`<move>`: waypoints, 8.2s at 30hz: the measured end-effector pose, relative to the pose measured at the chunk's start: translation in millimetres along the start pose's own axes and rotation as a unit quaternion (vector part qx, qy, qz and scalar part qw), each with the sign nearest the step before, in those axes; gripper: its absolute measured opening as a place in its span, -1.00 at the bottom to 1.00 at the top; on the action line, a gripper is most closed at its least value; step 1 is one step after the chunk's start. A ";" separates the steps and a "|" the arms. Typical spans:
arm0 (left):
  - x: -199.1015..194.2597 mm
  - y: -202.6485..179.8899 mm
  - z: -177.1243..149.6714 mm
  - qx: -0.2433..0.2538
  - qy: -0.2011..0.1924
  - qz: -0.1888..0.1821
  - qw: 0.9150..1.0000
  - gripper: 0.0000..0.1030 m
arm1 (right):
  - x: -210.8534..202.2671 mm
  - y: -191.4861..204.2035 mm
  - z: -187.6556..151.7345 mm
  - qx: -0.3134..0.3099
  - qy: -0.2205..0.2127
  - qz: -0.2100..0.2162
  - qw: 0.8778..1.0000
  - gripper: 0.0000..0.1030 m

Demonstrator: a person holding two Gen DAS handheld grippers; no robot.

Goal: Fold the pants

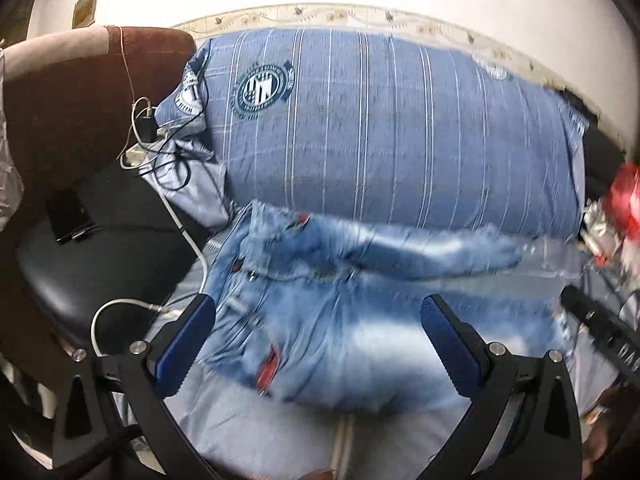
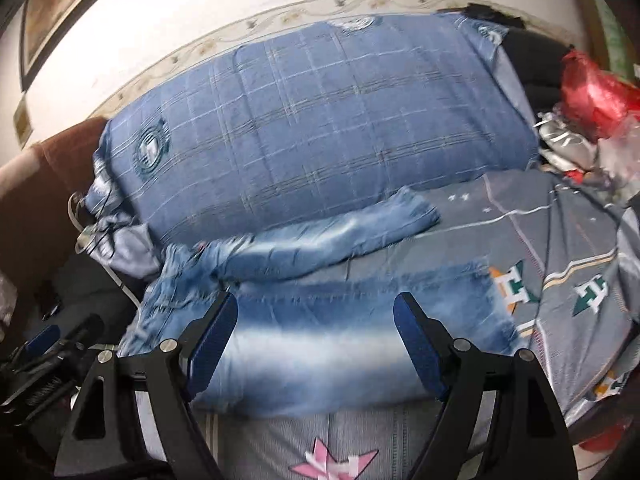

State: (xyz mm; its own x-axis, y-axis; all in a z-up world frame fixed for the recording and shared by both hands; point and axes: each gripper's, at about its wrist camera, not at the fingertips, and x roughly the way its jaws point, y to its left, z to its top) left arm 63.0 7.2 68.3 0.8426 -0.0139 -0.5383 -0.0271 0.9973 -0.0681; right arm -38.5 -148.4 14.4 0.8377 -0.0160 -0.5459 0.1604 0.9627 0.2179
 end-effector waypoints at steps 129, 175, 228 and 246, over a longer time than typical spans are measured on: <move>201.9 -22.2 53.3 -0.085 0.160 -0.097 0.979 0.98 | 383.2 -148.8 164.5 -0.012 0.231 -0.064 0.971 -0.98; 200.6 -29.5 42.4 -0.113 0.186 -0.129 0.967 0.99 | 143.2 -56.7 -12.9 -0.042 0.177 0.014 0.983 -0.92; 192.6 4.6 -27.4 -0.282 0.237 -0.256 0.894 -0.93 | 58.3 -98.0 -35.9 0.008 0.131 0.093 0.987 -0.92; 175.9 38.8 -25.9 -0.317 0.229 -0.259 0.883 -0.25 | 50.1 -96.1 -46.8 0.004 0.128 0.082 0.988 -0.91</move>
State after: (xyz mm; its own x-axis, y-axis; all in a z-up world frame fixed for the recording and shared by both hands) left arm 196.2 41.5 -50.8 0.5284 -0.6292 -0.5700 -0.1200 0.6093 -0.7838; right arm -36.4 -229.1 -71.8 0.6937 0.2098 -0.6890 0.0382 0.9446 0.3261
